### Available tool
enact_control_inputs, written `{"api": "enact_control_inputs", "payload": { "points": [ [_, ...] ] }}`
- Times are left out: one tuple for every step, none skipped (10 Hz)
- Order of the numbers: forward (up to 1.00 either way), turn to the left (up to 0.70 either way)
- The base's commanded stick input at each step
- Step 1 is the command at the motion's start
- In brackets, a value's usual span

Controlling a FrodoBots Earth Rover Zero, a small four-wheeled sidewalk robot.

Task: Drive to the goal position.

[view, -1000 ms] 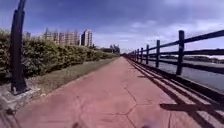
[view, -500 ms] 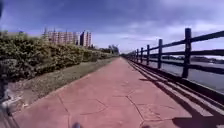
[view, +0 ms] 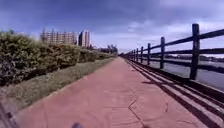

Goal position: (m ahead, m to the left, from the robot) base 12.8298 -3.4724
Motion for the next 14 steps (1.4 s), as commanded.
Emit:
{"api": "enact_control_inputs", "payload": {
  "points": [
    [0.7,0.0],
    [0.7,0.0],
    [0.7,0.0],
    [0.7,0.0],
    [0.7,0.0],
    [0.7,0.0],
    [0.7,0.0],
    [0.7,0.0],
    [0.7,0.0],
    [0.7,0.0],
    [0.7,0.0],
    [0.7,0.0],
    [0.7,0.0],
    [0.7,0.0]
  ]
}}
